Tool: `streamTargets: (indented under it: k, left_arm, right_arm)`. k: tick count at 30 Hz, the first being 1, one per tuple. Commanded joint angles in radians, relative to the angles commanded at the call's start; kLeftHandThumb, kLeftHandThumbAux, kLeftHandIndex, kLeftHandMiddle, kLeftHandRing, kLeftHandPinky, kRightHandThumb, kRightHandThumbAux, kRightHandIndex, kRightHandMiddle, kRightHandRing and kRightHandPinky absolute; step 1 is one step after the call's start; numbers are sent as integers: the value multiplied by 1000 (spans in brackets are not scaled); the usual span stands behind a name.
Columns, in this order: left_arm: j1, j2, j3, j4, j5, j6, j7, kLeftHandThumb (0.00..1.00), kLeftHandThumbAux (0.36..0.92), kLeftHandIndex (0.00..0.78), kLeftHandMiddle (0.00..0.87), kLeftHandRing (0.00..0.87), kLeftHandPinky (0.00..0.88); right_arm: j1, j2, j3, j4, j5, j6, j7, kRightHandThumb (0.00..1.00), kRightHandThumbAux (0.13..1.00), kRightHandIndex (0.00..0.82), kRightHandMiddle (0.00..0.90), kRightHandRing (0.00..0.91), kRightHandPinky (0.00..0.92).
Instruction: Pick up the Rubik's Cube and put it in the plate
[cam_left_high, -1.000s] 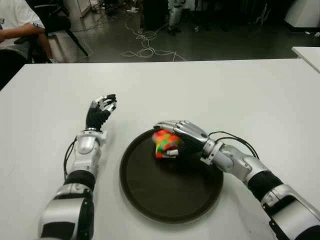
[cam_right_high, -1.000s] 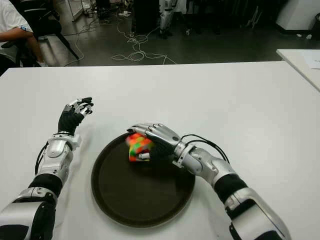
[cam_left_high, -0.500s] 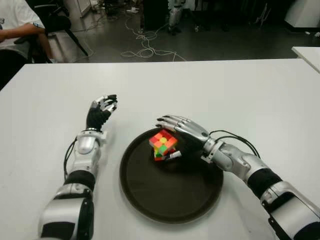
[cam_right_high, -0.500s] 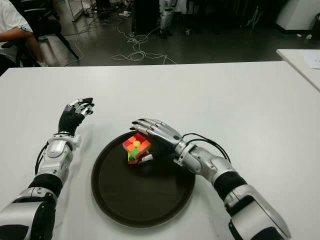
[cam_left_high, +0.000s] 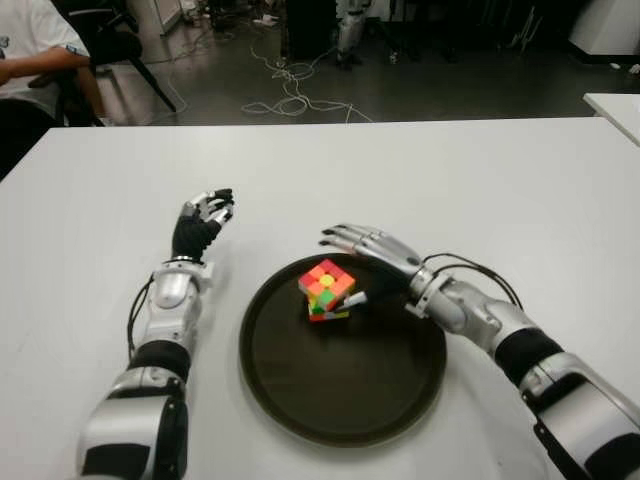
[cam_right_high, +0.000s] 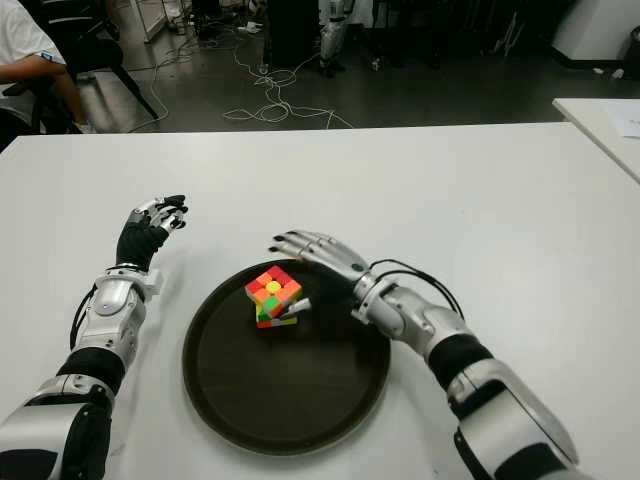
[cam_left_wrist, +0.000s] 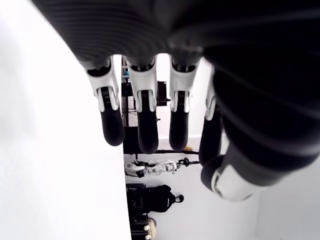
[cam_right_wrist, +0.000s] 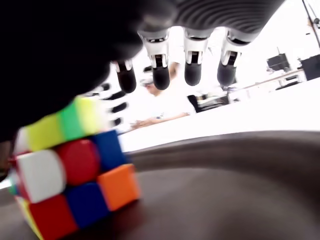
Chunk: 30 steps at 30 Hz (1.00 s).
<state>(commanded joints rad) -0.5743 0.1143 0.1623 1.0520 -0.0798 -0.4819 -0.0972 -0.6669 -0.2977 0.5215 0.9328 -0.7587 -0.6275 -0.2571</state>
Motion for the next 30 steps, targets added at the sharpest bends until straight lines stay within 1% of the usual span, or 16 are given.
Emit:
streamTargets:
  k: [2, 8, 12, 14, 17, 21, 26, 30]
  left_arm:
    - [1, 1, -1, -4, 0, 0, -3, 682, 723, 399, 242, 230, 255]
    - [-3, 5, -2, 0, 2, -2, -2, 681, 723, 399, 246, 236, 256]
    - [-7, 7, -2, 9, 4, 4, -1, 682, 723, 399, 245, 236, 255]
    - [-8, 7, -2, 11, 3, 5, -1, 682, 723, 399, 245, 236, 255]
    - [-9, 9, -3, 11, 4, 2, -3, 682, 723, 399, 250, 239, 259]
    - [-11, 12, -6, 14, 8, -2, -3, 682, 723, 399, 255, 241, 257]
    - [-13, 14, -6, 16, 8, 0, -3, 684, 723, 399, 251, 237, 257]
    - [-12, 13, -6, 13, 8, 10, -4, 683, 723, 399, 244, 234, 260]
  right_arm:
    - [-19, -22, -18, 2, 18, -3, 19, 0, 403, 0, 0, 0, 0]
    - [-62, -39, -54, 43, 49, 13, 19, 0, 396, 0, 0, 0, 0]
    - [-101, -66, -92, 119, 81, 13, 6, 0, 404, 0, 0, 0, 0]
    - [-107, -70, -99, 137, 90, 13, 0, 0, 407, 0, 0, 0, 0]
    - [-116, -74, -121, 180, 103, 43, -33, 6, 408, 0, 0, 0, 0]
    - [-136, -78, -135, 232, 119, 75, -46, 2, 387, 0, 0, 0, 0]
    - [-153, -83, -139, 264, 118, 100, -76, 0, 381, 0, 0, 0, 0]
    - [-158, -89, -155, 278, 131, 110, -96, 0, 403, 0, 0, 0, 0]
